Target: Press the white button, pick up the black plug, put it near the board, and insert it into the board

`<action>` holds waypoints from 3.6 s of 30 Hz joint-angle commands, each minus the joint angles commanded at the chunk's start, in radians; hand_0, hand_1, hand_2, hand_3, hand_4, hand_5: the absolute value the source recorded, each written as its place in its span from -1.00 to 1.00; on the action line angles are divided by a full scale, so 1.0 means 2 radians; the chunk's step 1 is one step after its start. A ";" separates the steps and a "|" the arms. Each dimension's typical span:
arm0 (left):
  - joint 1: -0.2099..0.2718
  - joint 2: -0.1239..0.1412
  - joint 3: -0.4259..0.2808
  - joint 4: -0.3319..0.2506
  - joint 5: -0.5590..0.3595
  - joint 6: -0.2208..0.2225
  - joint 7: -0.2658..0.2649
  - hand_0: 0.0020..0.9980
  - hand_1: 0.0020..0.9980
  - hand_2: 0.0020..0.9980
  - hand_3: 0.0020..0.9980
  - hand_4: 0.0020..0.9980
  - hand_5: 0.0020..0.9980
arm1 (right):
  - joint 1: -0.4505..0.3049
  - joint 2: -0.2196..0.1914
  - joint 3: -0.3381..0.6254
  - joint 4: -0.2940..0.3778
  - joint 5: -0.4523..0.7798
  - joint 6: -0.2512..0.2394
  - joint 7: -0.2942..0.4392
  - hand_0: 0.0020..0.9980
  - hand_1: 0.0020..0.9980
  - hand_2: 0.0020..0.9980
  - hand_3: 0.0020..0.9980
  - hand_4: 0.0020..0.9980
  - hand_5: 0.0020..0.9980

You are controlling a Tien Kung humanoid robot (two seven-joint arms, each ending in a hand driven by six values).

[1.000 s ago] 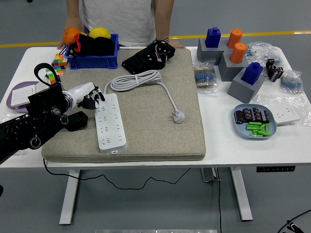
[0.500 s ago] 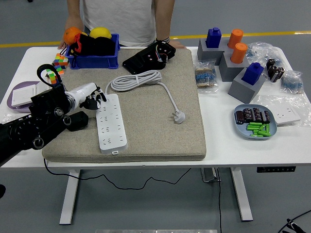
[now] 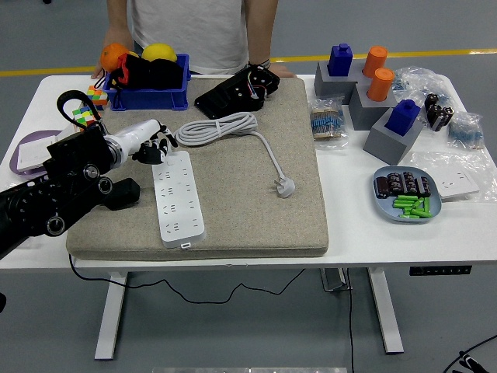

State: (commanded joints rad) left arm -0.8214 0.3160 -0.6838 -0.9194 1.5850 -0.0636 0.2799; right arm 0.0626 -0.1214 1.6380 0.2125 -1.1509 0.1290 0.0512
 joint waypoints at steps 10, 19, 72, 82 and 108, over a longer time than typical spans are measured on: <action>0.070 0.028 -0.120 -0.105 0.027 -0.006 0.000 -0.95 -0.94 -0.77 0.27 -1.00 -1.00 | 0.000 0.000 0.003 0.001 -0.002 0.000 0.000 0.42 0.20 0.08 0.38 0.50 0.04; 0.154 0.041 -0.213 -0.166 0.039 -0.020 0.000 0.33 0.54 0.38 0.32 0.72 -1.00 | 0.000 -0.001 0.005 0.000 -0.005 0.002 -0.002 0.42 0.20 0.08 0.38 0.50 0.04; 0.219 0.048 -0.270 -0.119 0.037 -0.086 0.007 0.77 0.87 0.72 -0.08 1.00 -0.82 | 0.004 0.000 -0.001 0.004 0.002 0.003 -0.002 0.42 0.21 0.08 0.37 0.50 0.04; 0.223 0.052 -0.268 -0.129 0.036 -0.087 0.010 0.75 0.86 0.71 -0.08 1.00 -0.82 | 0.004 -0.001 -0.004 0.005 0.004 0.003 -0.001 0.42 0.21 0.08 0.37 0.50 0.03; 0.204 0.046 -0.223 -0.101 0.046 -0.082 0.004 0.68 0.78 0.65 -0.08 1.00 -0.92 | 0.003 -0.001 -0.004 0.003 0.003 0.001 -0.001 0.42 0.20 0.08 0.37 0.50 0.03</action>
State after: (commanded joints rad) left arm -0.4125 0.4084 -1.1292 -1.1222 1.6774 -0.2282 0.2875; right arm 0.0686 -0.1230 1.6291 0.2192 -1.1454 0.1319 0.0490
